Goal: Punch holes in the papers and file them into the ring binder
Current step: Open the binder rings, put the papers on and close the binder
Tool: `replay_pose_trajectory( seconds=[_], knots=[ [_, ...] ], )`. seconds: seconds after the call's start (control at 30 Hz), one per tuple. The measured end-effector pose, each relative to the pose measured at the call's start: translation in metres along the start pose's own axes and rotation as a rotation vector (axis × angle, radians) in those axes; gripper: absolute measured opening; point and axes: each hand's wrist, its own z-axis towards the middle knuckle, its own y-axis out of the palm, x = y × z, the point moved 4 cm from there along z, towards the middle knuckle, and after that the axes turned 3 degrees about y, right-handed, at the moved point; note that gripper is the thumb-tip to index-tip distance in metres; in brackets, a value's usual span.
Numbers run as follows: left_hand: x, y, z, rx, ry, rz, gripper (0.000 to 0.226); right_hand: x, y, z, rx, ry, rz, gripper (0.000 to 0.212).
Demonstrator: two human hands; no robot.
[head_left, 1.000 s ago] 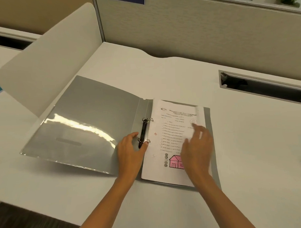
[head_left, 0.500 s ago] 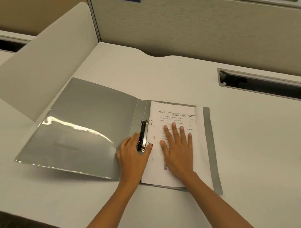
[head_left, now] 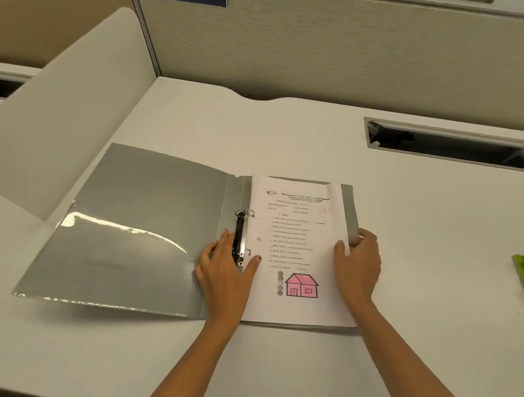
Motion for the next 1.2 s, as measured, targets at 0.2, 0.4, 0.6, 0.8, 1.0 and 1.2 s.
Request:
replay_pose_trajectory(
  seconds=[0.2,0.4,0.6,0.8,1.0,1.2],
  knots=[
    [0.000,0.003,-0.003,-0.011,0.022,0.033,0.074,0.004,-0.014,0.015,-0.189,0.206,-0.028,0.027],
    [-0.001,0.003,-0.003,-0.016,0.027,0.044,0.075,0.007,-0.015,0.023,-0.313,0.162,0.007,0.027],
    [0.004,0.005,-0.006,-0.023,0.046,0.040,0.071,0.011,-0.020,0.031,-0.288,0.155,-0.060,0.028],
    [0.005,0.005,-0.007,0.018,0.040,0.033,0.068,0.010,-0.020,0.029,-0.282,0.145,-0.071,0.027],
    [0.004,0.007,-0.007,0.053,0.048,0.045,0.065,0.011,-0.020,0.027,-0.181,0.114,-0.044,0.019],
    [0.003,0.016,-0.006,0.078,0.037,0.056,0.060,-0.006,-0.025,0.014,0.132,-0.039,-0.159,0.028]
  ],
)
